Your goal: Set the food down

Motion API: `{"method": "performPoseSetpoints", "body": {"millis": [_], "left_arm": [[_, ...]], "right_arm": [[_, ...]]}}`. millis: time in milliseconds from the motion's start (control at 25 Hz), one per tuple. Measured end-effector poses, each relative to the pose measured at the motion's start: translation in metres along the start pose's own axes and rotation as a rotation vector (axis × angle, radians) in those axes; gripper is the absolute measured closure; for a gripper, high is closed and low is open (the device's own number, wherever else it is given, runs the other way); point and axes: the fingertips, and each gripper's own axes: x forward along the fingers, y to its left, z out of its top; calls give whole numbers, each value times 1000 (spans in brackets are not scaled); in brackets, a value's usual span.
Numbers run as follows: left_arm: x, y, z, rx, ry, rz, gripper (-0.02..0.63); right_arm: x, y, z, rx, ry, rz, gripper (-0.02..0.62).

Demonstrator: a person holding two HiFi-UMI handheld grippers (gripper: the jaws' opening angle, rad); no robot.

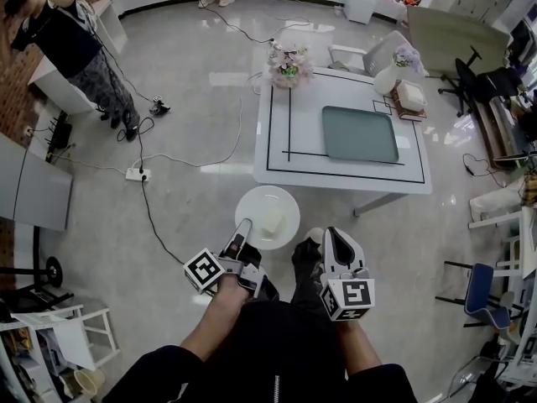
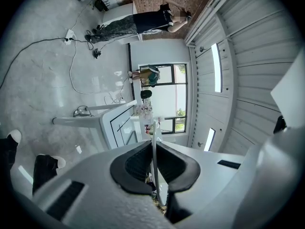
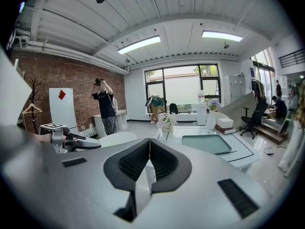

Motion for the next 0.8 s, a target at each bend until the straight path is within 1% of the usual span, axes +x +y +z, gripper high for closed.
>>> {"method": "performPoseSetpoints", "body": {"millis": [80, 320, 520, 800], "left_arm": [[4, 3, 2, 5, 4, 15, 584], [25, -1, -3, 19, 30, 8, 584], [38, 5, -7, 26, 49, 32, 584], [55, 1, -21, 18, 74, 18, 584]], "right_arm": [[5, -2, 0, 6, 0, 2, 585], [14, -19, 2, 34, -9, -12, 584], [14, -33, 0, 51, -4, -32, 585], [19, -53, -6, 84, -1, -45, 585]]}}
